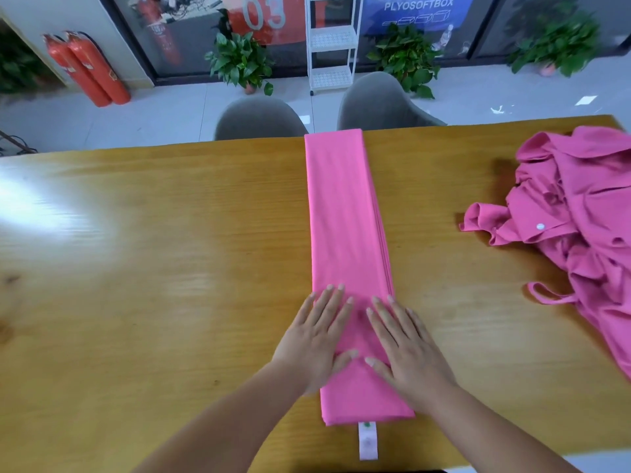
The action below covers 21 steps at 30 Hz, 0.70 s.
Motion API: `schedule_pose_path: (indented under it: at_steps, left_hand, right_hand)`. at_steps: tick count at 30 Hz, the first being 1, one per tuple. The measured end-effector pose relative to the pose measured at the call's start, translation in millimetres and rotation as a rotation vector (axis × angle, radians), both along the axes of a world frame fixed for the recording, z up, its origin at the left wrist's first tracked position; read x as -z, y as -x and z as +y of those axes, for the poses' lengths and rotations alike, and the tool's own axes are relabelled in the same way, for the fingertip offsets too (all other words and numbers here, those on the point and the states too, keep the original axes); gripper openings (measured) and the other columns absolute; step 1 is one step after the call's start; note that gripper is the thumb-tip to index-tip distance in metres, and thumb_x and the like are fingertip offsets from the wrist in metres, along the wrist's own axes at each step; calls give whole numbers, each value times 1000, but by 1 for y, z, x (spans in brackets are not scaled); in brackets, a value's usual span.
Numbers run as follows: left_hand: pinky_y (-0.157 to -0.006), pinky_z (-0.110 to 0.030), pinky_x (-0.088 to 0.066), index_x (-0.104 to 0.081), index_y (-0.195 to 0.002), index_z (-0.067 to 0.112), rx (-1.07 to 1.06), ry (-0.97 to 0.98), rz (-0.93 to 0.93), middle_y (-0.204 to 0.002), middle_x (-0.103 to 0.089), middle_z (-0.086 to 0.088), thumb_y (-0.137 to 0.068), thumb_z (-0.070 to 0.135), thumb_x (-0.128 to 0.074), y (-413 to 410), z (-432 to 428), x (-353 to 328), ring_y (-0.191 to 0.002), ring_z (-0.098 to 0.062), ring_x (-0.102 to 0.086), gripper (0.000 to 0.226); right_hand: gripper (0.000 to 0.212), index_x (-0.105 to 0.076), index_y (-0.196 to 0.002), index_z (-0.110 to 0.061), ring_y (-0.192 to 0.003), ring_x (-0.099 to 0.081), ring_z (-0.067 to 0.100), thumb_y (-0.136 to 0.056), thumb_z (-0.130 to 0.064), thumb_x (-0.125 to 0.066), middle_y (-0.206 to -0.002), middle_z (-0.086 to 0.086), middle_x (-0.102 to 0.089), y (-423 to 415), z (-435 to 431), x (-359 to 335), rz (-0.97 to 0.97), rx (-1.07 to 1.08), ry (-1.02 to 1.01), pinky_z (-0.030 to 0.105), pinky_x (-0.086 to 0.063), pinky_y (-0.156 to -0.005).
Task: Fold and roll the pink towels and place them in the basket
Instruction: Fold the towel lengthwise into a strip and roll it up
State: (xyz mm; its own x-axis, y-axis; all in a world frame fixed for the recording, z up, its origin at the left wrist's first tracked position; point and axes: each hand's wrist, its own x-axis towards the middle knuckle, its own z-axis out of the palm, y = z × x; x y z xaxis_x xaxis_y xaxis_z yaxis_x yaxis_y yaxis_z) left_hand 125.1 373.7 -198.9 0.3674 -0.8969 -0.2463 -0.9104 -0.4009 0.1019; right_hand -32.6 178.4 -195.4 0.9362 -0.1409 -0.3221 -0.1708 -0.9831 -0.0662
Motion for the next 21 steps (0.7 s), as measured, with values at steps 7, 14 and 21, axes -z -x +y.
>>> schedule_pose_path:
  at_steps: [7,14,21]
  left_hand:
    - [-131,-52,8,23,-164,18,72,-98,-42,-171,31,-7,-102,79,-4,29,31,4,-156,-25,33,91]
    - [-130,-53,-2,7,-169,21,79,-23,-67,-176,14,-4,-108,70,-16,70,84,13,-162,-27,16,81]
    - [-121,-50,-39,-54,-153,23,10,62,-85,-164,-44,2,-104,44,-55,106,103,12,-149,-27,-44,53]
  right_hand:
    - [85,17,-166,-25,-158,28,26,-105,-75,-15,-172,-4,28,35,16,-7,67,14,41,52,2,-128]
    - [78,13,-167,-28,-160,21,28,-107,-70,-14,-174,-6,23,107,28,1,27,-43,28,54,-5,-127]
    - [56,-32,-165,-21,-160,-20,31,-112,-38,-36,-173,-3,-25,138,17,15,-146,-197,59,54,-22,-126]
